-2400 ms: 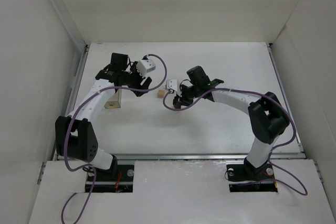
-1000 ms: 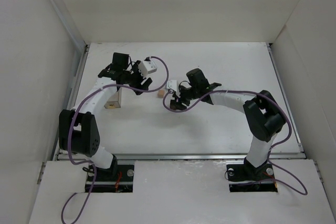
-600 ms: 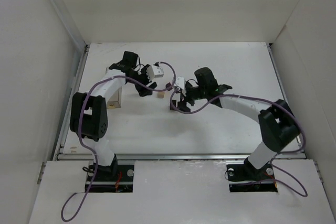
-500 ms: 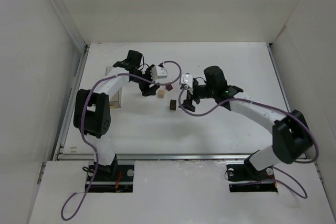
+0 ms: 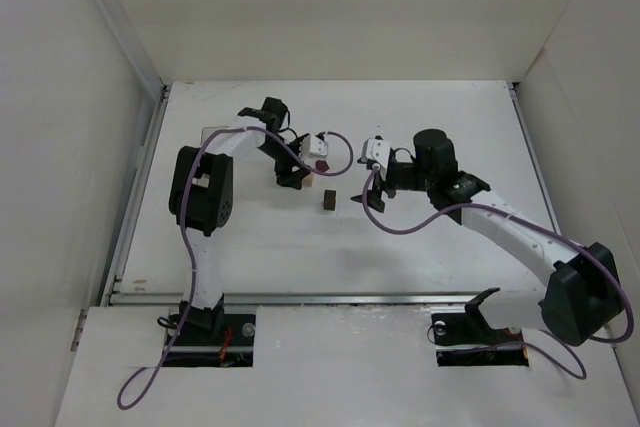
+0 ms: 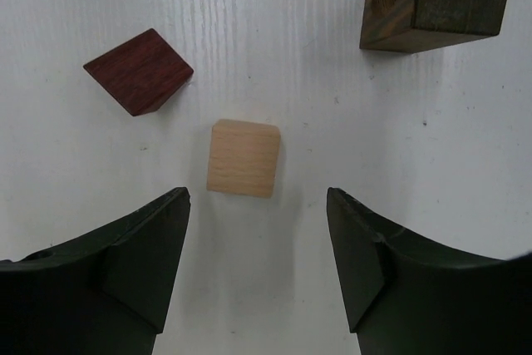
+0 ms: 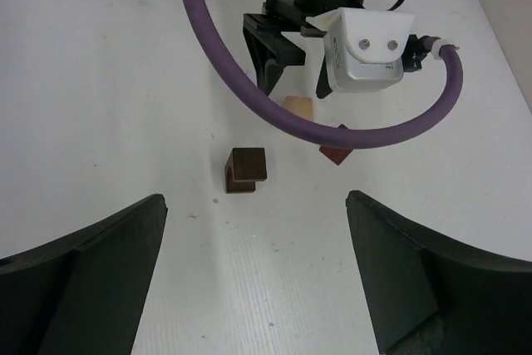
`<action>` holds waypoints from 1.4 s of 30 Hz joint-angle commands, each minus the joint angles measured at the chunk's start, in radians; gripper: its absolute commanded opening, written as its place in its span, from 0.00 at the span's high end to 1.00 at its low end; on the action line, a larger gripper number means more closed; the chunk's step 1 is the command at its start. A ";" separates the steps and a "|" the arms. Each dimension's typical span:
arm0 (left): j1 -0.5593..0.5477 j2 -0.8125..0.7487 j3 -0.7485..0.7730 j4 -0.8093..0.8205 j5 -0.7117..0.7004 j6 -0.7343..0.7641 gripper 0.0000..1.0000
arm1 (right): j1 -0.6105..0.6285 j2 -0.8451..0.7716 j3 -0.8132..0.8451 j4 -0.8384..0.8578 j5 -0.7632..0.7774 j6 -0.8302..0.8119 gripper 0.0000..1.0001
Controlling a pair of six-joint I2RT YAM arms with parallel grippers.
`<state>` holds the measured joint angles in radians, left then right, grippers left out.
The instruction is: Build the wood block tower
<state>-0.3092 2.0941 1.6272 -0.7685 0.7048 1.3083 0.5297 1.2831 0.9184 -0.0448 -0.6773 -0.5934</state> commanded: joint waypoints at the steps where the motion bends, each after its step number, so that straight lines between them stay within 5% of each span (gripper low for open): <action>1: -0.018 -0.046 -0.016 0.038 0.012 -0.015 0.37 | -0.007 -0.038 -0.012 0.029 0.005 0.023 0.06; 10: -0.057 -0.069 -0.087 0.123 -0.031 -0.070 0.43 | -0.016 -0.047 -0.023 0.029 0.025 0.023 0.06; 19: -0.057 -0.080 -0.105 0.183 -0.031 -0.147 0.67 | -0.016 -0.047 -0.032 0.029 0.025 0.023 0.06; 24: -0.057 -0.117 -0.105 0.183 -0.031 -0.158 0.93 | -0.016 -0.056 -0.032 0.029 0.034 0.032 0.06; 28: -0.048 -0.172 -0.037 0.146 -0.067 -0.214 1.00 | -0.016 -0.076 -0.041 0.029 0.044 0.032 0.06; 33: -0.067 -0.227 0.086 -0.009 0.004 -0.247 1.00 | -0.043 -0.122 -0.078 0.029 0.067 0.032 0.06; 42: -0.192 -0.276 0.039 -0.022 -0.010 -0.274 1.00 | -0.062 -0.176 -0.119 0.020 0.067 0.041 0.06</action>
<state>-0.4690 1.8343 1.6817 -0.7395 0.6777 1.0561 0.4778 1.1362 0.8078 -0.0444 -0.6086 -0.5694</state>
